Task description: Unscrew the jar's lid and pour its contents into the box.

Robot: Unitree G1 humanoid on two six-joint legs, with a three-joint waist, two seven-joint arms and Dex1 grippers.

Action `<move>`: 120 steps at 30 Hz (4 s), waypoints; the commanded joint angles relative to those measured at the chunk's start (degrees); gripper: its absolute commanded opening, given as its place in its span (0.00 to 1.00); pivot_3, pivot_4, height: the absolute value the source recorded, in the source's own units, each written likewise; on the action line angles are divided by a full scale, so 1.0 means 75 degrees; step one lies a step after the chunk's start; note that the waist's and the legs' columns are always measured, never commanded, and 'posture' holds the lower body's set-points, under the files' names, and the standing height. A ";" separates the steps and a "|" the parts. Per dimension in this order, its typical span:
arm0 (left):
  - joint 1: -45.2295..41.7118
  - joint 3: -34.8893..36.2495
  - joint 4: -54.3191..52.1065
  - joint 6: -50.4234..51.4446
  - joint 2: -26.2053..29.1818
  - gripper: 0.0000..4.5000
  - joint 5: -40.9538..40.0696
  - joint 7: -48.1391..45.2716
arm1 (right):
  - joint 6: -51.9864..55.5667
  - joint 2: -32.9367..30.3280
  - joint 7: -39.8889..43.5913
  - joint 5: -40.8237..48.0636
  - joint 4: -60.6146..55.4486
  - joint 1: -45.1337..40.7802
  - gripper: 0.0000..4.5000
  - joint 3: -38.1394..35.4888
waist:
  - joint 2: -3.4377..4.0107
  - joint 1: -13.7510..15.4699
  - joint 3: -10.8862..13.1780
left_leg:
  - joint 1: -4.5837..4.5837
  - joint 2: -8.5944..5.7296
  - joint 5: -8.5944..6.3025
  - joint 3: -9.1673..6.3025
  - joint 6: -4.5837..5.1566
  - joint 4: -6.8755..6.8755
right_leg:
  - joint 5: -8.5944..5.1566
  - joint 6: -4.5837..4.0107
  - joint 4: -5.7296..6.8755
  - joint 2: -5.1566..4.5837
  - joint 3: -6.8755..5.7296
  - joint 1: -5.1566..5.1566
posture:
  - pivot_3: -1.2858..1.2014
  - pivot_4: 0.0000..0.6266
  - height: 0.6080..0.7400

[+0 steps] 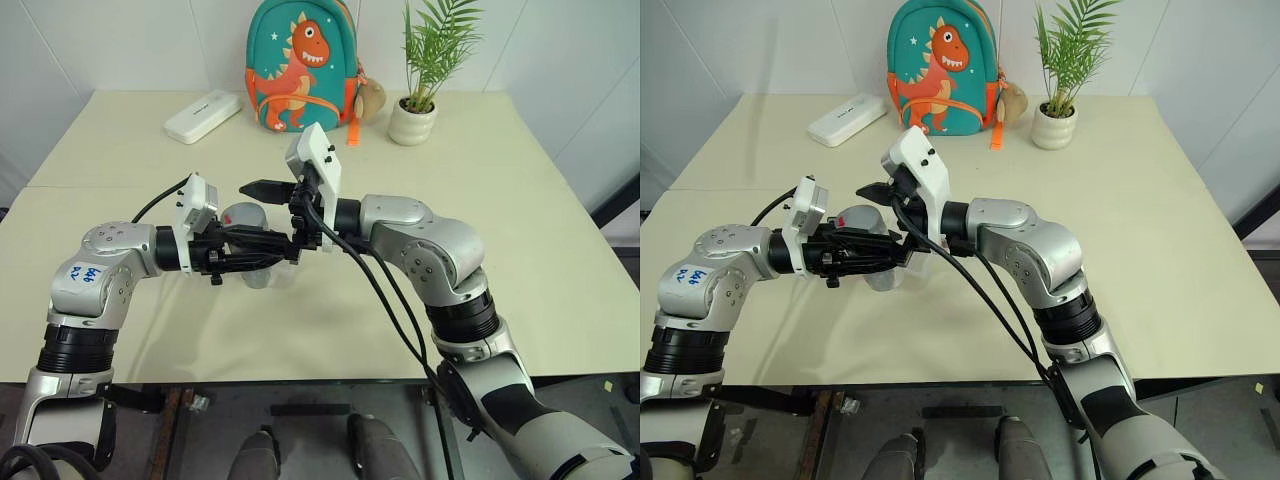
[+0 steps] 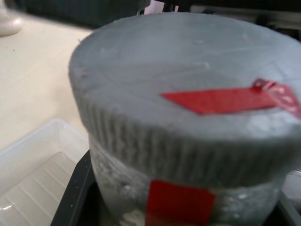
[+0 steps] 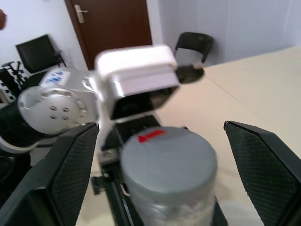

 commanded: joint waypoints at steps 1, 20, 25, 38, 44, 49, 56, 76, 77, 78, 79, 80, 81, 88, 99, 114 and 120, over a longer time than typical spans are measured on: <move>-0.0150 0.0096 -0.0173 -0.0062 0.0020 0.44 -0.0047 0.0029 | -0.0105 0.0046 -0.0063 -0.0070 -0.0126 -0.0121 1.00 0.0008 | 0.0000 -0.0002 0.0000 | 0.0000 0.0000 0.0000 0.0000 0.0000 0.0000 | 0.0000 0.0000 0.0000 0.0000 0.0000 0.0000 | 0.52 0.24 1.00; -0.0287 0.0101 -0.0079 -0.0088 0.0058 0.44 -0.0051 0.0037 | 0.0006 -0.0019 0.0157 0.0101 -0.0148 0.0082 0.56 -0.0097 | 0.0000 -0.0004 0.0000 | -0.0001 0.0000 0.0000 0.0000 0.0000 -0.0001 | 0.0000 0.0000 -0.0001 0.0000 0.0000 0.0000 | 0.52 0.24 1.00; -0.0330 0.0082 -0.0115 -0.0146 0.0102 0.44 -0.0270 -0.0408 | -0.0110 -0.0483 0.1341 0.0480 -0.0100 0.0030 0.56 -0.0043 | 0.0000 0.0008 0.0000 | -0.0001 0.0000 0.0000 0.0000 0.0000 0.0000 | 0.0000 0.0000 -0.0003 0.0000 0.0000 0.0001 | 0.52 0.24 1.00; -0.0548 -0.0182 0.0000 -0.0222 0.0267 0.44 -0.0414 -0.1683 | -0.0707 -0.1267 0.3738 0.0680 0.1084 -0.0702 0.56 0.0059 | 0.0004 -0.0022 0.0002 | 0.0003 0.0014 0.0000 -0.0001 0.0000 0.0003 | -0.0001 -0.0002 0.0003 0.0019 0.0000 0.0002 | 0.52 0.24 1.00; -0.0335 -0.0129 -0.0210 -0.0222 0.0212 0.44 -0.0446 -0.1471 | -0.0560 -0.1169 0.3493 0.0787 0.0920 -0.0562 0.56 0.0001 | 0.0004 -0.0004 0.0003 | -0.0004 0.0013 0.0000 -0.0001 0.0000 0.0003 | -0.0001 -0.0001 -0.0001 0.0018 0.0000 0.0000 | 0.52 0.24 1.00; -0.0271 -0.0099 -0.0195 -0.0186 0.0244 0.44 -0.0437 -0.1363 | -0.0132 -0.1274 0.3367 0.1008 0.0817 -0.0595 0.87 -0.0132 | 0.0005 -0.0002 0.0003 | -0.0002 0.0015 0.0000 -0.0002 0.0000 0.0006 | -0.0001 -0.0001 0.0003 0.0019 0.0000 -0.0001 | 0.52 0.24 1.00; 0.0080 0.0015 -0.0453 -0.0035 0.0321 0.44 -0.0492 -0.1272 | -0.0454 -0.1420 0.2980 0.0784 0.0679 -0.0551 0.99 -0.0525 | 0.0006 -0.0005 0.0004 | -0.0003 0.0015 0.0000 -0.0002 0.0000 0.0005 | -0.0001 -0.0001 -0.0001 0.0018 0.0000 -0.0001 | 0.52 0.24 1.00; -0.0107 -0.0099 -0.0377 -0.0139 0.0006 0.44 -0.0090 -0.0498 | -0.0612 -0.0010 0.0790 -0.0091 0.0279 -0.0209 0.99 0.0148 | 0.0006 0.0014 0.0004 | -0.0003 0.0015 0.0000 -0.0002 -0.0001 0.0007 | -0.0001 -0.0002 0.0004 0.0018 0.0000 0.0000 | 0.52 0.24 1.00; -0.0108 -0.0078 -0.0395 -0.0117 -0.0015 0.44 -0.0113 -0.0476 | -0.0674 0.0025 0.0768 -0.0158 0.0388 -0.0239 0.99 0.0174 | 0.0006 0.0014 0.0004 | -0.0003 0.0015 0.0000 -0.0002 -0.0001 0.0007 | -0.0001 -0.0002 0.0004 0.0018 0.0000 0.0000 | 0.52 0.24 1.00; -0.0109 -0.0056 -0.0416 -0.0087 -0.0039 0.44 -0.0140 -0.0442 | -0.0727 0.0049 0.0768 -0.0194 0.0479 -0.0268 0.99 0.0180 | 0.0006 0.0014 0.0004 | -0.0003 0.0015 0.0000 -0.0003 -0.0001 0.0007 | -0.0001 -0.0002 0.0005 0.0019 0.0000 0.0000 | 0.52 0.24 1.00; -0.0103 -0.0042 -0.0443 -0.0066 -0.0049 0.44 -0.0156 -0.0424 | -0.0778 0.0081 0.0766 -0.0221 0.0569 -0.0303 0.99 0.0162 | 0.0006 0.0010 0.0004 | -0.0003 0.0015 0.0000 -0.0003 -0.0001 0.0007 | -0.0002 -0.0002 0.0006 0.0019 0.0000 -0.0001 | 0.52 0.24 1.00; -0.0095 -0.0035 -0.0471 -0.0048 -0.0054 0.44 -0.0166 -0.0408 | -0.0814 0.0110 0.0765 -0.0237 0.0651 -0.0338 0.99 0.0123 | 0.0006 0.0005 0.0004 | -0.0002 0.0015 0.0000 -0.0003 -0.0001 0.0007 | -0.0002 -0.0002 0.0007 0.0019 0.0000 -0.0001 | 0.52 0.24 1.00; -0.0084 -0.0030 -0.0499 -0.0035 -0.0054 0.44 -0.0175 -0.0399 | -0.0857 0.0128 0.0768 -0.0258 0.0726 -0.0369 0.99 0.0086 | 0.0006 -0.0002 0.0004 | -0.0002 0.0015 0.0000 -0.0002 -0.0001 0.0007 | -0.0001 -0.0002 0.0007 0.0019 0.0000 -0.0001 | 0.52 0.24 1.00; -0.0074 -0.0002 -0.0546 -0.0015 -0.0045 0.44 -0.0189 -0.0373 | -0.1155 -0.0275 0.1030 -0.0284 0.1157 -0.0483 0.99 -0.0227 | 0.0007 0.0001 0.0004 | -0.0002 0.0016 0.0000 -0.0003 -0.0001 0.0006 | -0.0002 -0.0002 0.0007 0.0020 0.0000 -0.0001 | 0.52 0.24 1.00; -0.0024 0.0014 -0.0474 -0.0138 0.0036 0.44 -0.0127 -0.0450 | -0.1069 -0.1550 0.2016 0.0473 0.1195 -0.0193 0.99 -0.1028 | 0.0006 0.0018 0.0004 | -0.0003 0.0016 0.0000 -0.0002 -0.0001 0.0006 | -0.0001 -0.0002 0.0004 0.0020 0.0000 0.0000 | 0.52 0.24 1.00; -0.0028 0.0037 -0.0260 -0.0209 0.0171 0.44 -0.0022 -0.0549 | -0.0327 -0.1536 0.2246 0.1286 -0.0136 0.0244 0.99 -0.1050 | 0.0021 -0.0021 0.0013 | 0.0003 0.0019 0.0000 -0.0001 0.0000 0.0009 | -0.0002 -0.0003 0.0012 0.0027 0.0006 0.0000 | 0.52 0.24 1.00; -0.0068 -0.0003 -0.0262 -0.0158 0.0169 0.44 -0.0018 -0.0536 | -0.0314 -0.0667 0.1593 0.0998 -0.0313 0.0110 0.99 -0.0482 | 0.0021 0.0007 0.0013 | 0.0001 0.0022 0.0000 -0.0002 -0.0001 0.0009 | -0.0002 -0.0003 0.0011 0.0030 0.0006 0.0000 | 0.52 0.24 1.00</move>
